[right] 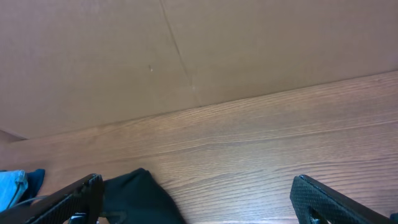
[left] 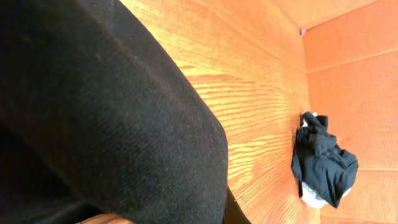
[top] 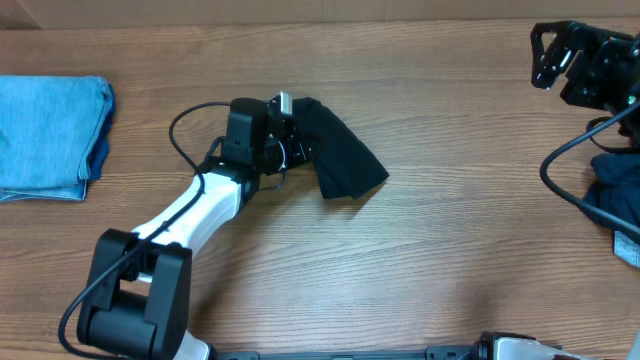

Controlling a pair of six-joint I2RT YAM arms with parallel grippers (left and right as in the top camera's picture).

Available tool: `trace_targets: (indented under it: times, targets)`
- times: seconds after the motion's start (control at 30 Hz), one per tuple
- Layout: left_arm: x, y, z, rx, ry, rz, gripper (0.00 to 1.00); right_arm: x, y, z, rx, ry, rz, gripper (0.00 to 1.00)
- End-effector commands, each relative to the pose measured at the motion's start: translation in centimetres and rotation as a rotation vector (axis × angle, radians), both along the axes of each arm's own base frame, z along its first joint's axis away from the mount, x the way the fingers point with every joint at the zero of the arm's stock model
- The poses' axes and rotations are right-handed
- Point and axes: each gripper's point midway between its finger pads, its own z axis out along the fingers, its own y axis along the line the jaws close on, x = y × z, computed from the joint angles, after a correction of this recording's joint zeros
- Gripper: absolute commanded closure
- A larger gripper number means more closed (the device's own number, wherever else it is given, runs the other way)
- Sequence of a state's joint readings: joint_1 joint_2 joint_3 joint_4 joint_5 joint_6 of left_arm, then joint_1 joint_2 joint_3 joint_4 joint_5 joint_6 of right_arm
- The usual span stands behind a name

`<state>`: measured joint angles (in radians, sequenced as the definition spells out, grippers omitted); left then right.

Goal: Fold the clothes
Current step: 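Lift the black bundle with the left gripper and carry it leftward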

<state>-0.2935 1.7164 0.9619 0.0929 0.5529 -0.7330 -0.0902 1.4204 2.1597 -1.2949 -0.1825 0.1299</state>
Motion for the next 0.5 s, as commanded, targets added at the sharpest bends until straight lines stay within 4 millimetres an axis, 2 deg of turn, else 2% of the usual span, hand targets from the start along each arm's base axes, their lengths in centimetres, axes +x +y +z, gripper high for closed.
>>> trace_targets:
  times: [0.0,0.23,0.37,0.47]
  targets:
    - [0.8,0.3,3.8,-0.012,-0.104,0.010,0.96,-0.2,-0.2,0.5,-0.007,-0.015,-0.006,0.00]
    - [1.1,0.6,5.7,-0.016,-0.143,0.027,0.96,-0.2,-0.2,0.4,-0.007,-0.015,-0.006,0.00]
    - [1.7,1.9,6.9,0.008,-0.154,0.072,0.96,-0.2,-0.2,0.4,-0.007,-0.015,-0.006,0.00]
    - [2.4,3.4,8.6,0.024,-0.180,0.095,0.96,-0.2,-0.2,0.5,-0.007,-0.015,-0.006,0.00]
